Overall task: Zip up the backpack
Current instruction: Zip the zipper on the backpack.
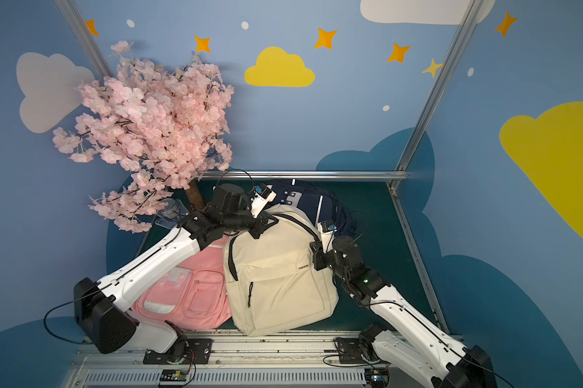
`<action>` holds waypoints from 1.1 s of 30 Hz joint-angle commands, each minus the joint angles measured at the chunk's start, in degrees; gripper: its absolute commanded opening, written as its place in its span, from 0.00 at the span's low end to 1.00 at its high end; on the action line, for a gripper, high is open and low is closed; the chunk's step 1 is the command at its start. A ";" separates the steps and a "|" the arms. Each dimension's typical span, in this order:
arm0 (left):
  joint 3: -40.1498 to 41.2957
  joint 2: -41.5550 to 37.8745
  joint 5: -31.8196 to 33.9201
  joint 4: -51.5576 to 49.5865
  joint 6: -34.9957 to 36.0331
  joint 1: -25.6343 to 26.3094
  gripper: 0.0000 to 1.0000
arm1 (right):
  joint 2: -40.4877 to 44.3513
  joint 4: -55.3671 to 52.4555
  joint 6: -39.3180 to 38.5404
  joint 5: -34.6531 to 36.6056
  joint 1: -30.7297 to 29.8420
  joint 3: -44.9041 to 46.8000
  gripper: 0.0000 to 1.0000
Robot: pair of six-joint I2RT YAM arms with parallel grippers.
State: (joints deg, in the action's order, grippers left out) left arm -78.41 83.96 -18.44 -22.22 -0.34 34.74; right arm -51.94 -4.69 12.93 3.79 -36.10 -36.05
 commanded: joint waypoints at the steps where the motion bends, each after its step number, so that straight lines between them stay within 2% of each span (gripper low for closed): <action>1: -0.60 -1.58 -0.94 0.29 0.41 0.27 0.09 | 2.02 2.07 -0.98 2.52 0.24 0.59 0.23; 7: -1.04 -0.70 1.35 0.20 0.43 0.24 0.09 | 5.55 -2.20 1.16 -1.51 0.14 1.28 0.24; 11: -1.48 -0.25 0.69 0.23 0.25 0.25 0.09 | 6.87 -4.08 1.53 1.02 0.37 2.72 0.24; 16: -1.12 -0.41 -0.15 0.68 0.04 0.31 0.09 | 3.53 -2.69 1.48 -0.54 0.68 2.46 0.24; 19: -0.88 -0.81 -0.67 0.87 0.06 0.41 0.09 | 1.35 -1.42 1.49 1.62 0.81 2.08 0.24; 27: 0.01 -1.37 -2.31 2.07 -0.31 0.85 0.10 | -3.42 3.45 1.75 -0.11 1.38 0.26 0.31; 30: 0.18 -1.38 -2.68 2.26 -0.35 0.89 0.10 | -4.52 4.03 2.05 1.83 1.42 -0.47 0.26; 33: 0.43 -1.51 -2.41 2.09 -0.13 0.88 0.10 | -3.94 3.27 2.65 4.79 1.76 -0.57 0.10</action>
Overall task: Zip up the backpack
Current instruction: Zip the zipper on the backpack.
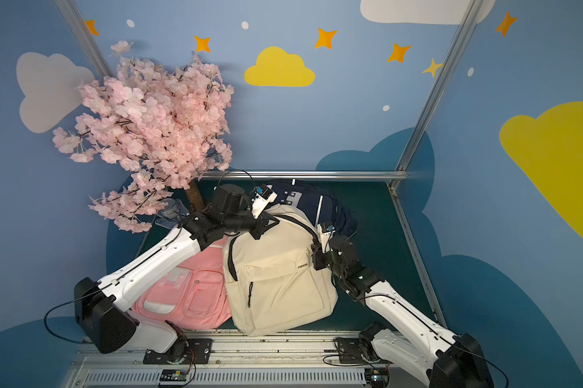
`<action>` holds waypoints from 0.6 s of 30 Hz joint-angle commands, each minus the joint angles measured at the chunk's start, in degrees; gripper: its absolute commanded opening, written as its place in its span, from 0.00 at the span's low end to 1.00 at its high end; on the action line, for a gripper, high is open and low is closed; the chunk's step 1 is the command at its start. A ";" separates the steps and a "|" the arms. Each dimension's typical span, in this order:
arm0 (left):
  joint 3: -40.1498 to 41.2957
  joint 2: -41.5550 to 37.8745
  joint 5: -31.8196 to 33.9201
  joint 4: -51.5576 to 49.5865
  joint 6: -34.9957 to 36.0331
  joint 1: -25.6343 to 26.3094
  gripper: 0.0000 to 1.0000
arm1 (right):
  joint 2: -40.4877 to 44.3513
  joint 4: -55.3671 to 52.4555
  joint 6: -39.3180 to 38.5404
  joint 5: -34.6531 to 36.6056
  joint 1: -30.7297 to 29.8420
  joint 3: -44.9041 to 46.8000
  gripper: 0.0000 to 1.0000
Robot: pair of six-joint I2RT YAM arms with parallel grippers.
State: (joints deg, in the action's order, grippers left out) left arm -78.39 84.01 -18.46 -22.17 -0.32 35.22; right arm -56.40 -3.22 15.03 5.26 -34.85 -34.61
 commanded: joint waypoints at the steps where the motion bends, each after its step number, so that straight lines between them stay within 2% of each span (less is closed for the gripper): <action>1: 0.56 -1.61 -2.00 1.86 -0.05 0.39 0.10 | 0.97 1.24 0.78 4.22 0.59 -1.93 0.05; 3: 0.61 -1.60 -0.81 1.18 0.30 0.37 0.10 | 2.30 0.29 1.03 5.36 0.75 -1.54 0.00; 8: 1.19 -1.29 1.38 -0.92 0.32 -1.11 0.12 | 7.10 -1.00 1.10 6.05 0.83 -0.51 0.00; 11: 1.93 -1.56 2.04 -1.43 0.93 -1.22 0.17 | 8.79 -0.23 -0.22 3.56 0.84 -1.75 0.00; 14: 1.50 -1.70 3.11 -2.20 1.44 -1.12 0.25 | 8.42 1.04 -2.69 -1.92 0.75 -4.37 0.00; 15: 1.25 -1.82 3.28 -2.31 1.55 -1.12 0.30 | 7.80 1.74 -3.34 -3.98 0.75 -5.93 0.00; 16: 0.93 -1.91 3.11 -2.44 1.86 -1.04 0.38 | 7.32 2.03 -3.60 -5.15 0.66 -6.68 0.00; 18: -0.02 -2.07 2.92 -2.89 3.13 -0.56 0.61 | 5.98 2.68 -4.10 -6.94 0.49 -8.56 0.00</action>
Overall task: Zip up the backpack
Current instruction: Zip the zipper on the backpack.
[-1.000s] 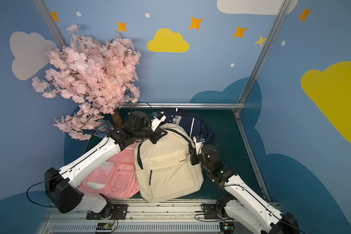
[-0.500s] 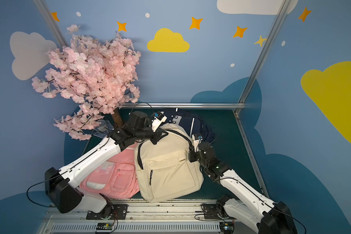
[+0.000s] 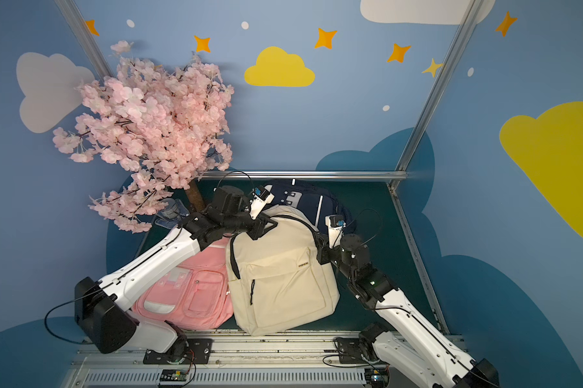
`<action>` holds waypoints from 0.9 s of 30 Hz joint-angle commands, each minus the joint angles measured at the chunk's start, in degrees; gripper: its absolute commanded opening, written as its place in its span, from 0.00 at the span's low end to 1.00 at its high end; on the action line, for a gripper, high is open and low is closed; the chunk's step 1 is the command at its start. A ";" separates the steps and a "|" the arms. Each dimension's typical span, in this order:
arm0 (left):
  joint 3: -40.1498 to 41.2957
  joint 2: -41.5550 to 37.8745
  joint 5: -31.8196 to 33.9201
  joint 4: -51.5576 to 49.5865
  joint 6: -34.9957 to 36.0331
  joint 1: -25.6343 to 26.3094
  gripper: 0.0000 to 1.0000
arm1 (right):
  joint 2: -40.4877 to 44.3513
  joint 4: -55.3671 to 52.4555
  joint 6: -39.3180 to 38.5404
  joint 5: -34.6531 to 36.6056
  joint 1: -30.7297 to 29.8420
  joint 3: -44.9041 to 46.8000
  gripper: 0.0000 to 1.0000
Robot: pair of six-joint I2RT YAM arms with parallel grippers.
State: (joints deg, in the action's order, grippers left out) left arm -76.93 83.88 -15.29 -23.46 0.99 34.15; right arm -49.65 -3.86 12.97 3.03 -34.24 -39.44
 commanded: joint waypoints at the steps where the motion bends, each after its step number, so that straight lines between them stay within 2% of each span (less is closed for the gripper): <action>1: -2.17 -1.91 -0.20 -2.03 2.73 0.91 0.68 | -1.17 3.65 -2.34 -5.48 -0.25 -4.40 0.00; 3: -4.38 -1.42 0.59 -3.45 5.08 2.28 0.77 | -2.13 3.78 -2.77 -6.55 -0.54 -6.16 0.00; 6: -7.58 0.06 1.25 -4.37 7.22 3.60 0.86 | -2.90 4.12 -3.06 -7.72 -1.10 -8.09 0.00; 8: -9.40 1.13 1.30 -4.42 8.50 4.05 1.00 | -3.24 4.29 -3.12 -8.43 -1.55 -9.17 0.00; 15: -13.12 5.92 -4.35 -4.75 14.80 4.61 1.00 | -3.58 4.20 -3.49 -8.50 -3.59 -10.73 0.00; 21: -13.26 9.75 -4.84 -3.59 21.09 4.91 0.99 | -2.89 4.30 -3.26 -8.56 -4.76 -10.83 0.00; 25: -13.05 12.00 -3.89 -2.44 21.76 5.05 0.89 | -2.44 3.64 -3.22 -7.97 -5.29 -10.59 0.00; 27: -12.39 12.23 -4.78 -1.30 21.23 5.05 0.77 | -1.97 3.57 -2.95 -7.14 -5.36 -9.88 0.00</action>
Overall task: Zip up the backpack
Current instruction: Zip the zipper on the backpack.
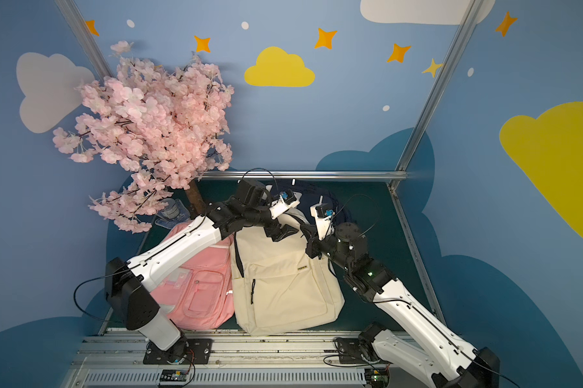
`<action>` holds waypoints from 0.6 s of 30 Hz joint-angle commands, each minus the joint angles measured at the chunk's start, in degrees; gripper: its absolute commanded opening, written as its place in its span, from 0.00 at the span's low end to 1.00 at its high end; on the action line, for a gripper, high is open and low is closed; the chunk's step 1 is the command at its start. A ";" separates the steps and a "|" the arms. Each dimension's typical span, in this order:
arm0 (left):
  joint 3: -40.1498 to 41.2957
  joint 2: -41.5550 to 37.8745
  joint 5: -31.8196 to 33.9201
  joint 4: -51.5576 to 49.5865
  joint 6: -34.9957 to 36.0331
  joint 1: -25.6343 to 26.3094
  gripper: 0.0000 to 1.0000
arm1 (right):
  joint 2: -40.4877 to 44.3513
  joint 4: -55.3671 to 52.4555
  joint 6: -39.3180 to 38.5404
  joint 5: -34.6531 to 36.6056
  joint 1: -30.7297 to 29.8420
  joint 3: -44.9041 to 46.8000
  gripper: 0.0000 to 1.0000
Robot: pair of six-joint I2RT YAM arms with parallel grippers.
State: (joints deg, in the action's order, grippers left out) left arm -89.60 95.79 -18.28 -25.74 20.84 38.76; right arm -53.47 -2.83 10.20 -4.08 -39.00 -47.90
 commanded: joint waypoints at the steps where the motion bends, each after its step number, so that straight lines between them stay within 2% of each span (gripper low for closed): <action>1: 0.31 0.40 -1.93 1.32 1.08 0.44 0.71 | 1.96 2.39 0.06 0.56 -0.54 -1.16 0.00; 3: 0.25 0.68 -1.67 1.86 0.40 0.44 0.54 | 1.93 1.50 0.52 1.61 -0.46 -0.90 0.00; 6: -0.03 0.60 -0.26 2.29 -0.59 0.43 0.22 | 2.43 0.33 1.62 3.58 -0.46 0.09 0.00; 7: 0.21 0.45 0.29 2.67 -0.93 0.42 0.16 | 2.84 -0.21 2.06 4.54 -0.46 0.76 0.00; 11: 2.68 -1.34 3.06 5.38 -1.75 0.34 0.03 | 5.69 -3.29 4.03 9.32 -0.03 4.30 0.00; 18: 5.71 -4.53 4.47 8.86 -4.19 -0.95 0.02 | 11.65 -8.32 9.95 13.22 1.30 14.38 0.00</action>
State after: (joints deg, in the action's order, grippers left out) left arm -84.31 94.39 -15.38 -19.49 18.65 38.98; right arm -43.75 -7.86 16.84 6.31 -38.17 -36.18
